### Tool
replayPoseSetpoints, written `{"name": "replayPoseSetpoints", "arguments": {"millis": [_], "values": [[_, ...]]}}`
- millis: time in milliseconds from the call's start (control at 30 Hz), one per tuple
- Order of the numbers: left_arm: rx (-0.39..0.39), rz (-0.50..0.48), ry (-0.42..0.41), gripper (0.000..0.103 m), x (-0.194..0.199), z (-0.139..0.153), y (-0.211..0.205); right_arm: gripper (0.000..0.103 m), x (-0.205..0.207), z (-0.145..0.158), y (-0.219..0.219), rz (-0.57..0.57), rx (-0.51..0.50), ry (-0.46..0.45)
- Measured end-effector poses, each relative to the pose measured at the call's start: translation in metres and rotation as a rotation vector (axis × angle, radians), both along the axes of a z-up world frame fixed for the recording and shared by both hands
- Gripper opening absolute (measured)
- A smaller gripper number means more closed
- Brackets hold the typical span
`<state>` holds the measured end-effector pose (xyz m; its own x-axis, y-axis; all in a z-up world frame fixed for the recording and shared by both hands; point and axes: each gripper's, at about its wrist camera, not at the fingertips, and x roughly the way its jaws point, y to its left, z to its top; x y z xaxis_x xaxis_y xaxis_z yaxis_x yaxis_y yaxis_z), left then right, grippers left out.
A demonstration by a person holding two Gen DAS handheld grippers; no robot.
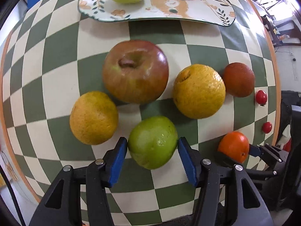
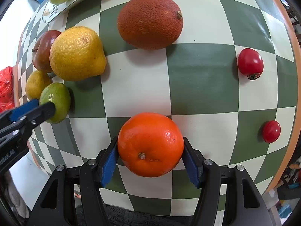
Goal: Organize fruits
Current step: 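Grasp a second green apple with the left gripper while the right gripper grasps an orange, then place both fruits on the plate beside the first pair and release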
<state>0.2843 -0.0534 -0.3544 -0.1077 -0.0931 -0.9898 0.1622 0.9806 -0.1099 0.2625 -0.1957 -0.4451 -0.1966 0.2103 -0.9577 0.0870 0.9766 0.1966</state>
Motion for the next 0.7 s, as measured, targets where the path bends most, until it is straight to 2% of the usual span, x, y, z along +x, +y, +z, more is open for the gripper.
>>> {"name": "replayPoseSetpoints", "arguments": {"millis": [233, 400, 533, 700], "values": [[0.057, -0.032, -0.033, 0.053, 0.0, 0.004, -0.017, 0.066, 0.003, -0.005, -0.008, -0.005, 0.011, 0.016], [0.004, 0.017, 0.01, 0.053, -0.03, -0.002, -0.008, 0.067, 0.005, -0.001, -0.019, -0.034, 0.045, 0.016], [-0.005, 0.0, 0.004, 0.055, -0.03, -0.003, -0.01, 0.067, 0.007, 0.007, -0.026, -0.02, 0.054, 0.0], [-0.045, 0.01, 0.084, 0.053, -0.019, -0.022, -0.014, 0.067, 0.009, 0.005, -0.032, -0.008, 0.06, 0.008]]}}
